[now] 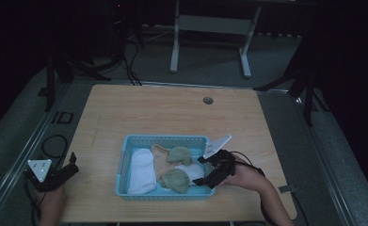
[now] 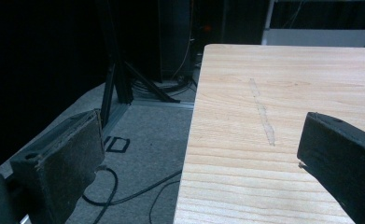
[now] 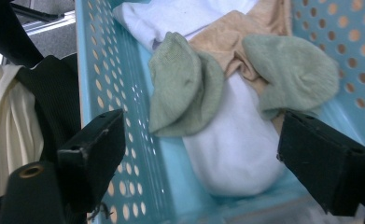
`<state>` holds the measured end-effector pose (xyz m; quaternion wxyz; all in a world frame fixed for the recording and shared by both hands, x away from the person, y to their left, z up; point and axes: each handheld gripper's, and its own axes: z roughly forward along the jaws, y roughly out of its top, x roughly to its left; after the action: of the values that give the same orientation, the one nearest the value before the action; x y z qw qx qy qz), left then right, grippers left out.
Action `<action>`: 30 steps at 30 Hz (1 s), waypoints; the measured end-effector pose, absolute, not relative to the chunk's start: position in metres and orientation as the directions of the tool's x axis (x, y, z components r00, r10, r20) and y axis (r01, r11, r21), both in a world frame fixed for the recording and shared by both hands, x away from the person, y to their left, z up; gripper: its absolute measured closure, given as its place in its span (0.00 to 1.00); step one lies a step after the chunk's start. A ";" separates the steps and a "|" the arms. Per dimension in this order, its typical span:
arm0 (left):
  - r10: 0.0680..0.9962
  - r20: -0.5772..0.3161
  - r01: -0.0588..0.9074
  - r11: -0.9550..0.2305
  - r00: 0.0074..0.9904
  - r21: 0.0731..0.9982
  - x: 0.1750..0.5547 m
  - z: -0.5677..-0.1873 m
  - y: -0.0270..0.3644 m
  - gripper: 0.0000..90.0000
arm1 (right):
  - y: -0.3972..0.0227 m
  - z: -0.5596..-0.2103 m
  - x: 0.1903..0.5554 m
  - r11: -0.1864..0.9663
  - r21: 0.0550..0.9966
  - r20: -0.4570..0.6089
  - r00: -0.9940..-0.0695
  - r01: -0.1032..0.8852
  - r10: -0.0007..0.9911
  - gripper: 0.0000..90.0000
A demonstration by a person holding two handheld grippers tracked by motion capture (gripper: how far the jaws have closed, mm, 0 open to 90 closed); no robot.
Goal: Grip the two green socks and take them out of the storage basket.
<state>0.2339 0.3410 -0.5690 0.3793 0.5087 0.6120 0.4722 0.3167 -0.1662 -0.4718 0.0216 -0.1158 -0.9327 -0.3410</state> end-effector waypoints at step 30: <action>0.982 0.017 0.265 0.033 -0.186 0.964 0.234 -0.569 0.341 0.01 | -0.100 -0.502 0.331 0.880 0.442 0.116 -0.984 0.174 0.136 0.48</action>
<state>0.2338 0.3412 -0.5690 0.3810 0.5115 0.6095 0.4709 0.3306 -0.0997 -0.5016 0.0408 -0.0799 -0.9687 -0.2316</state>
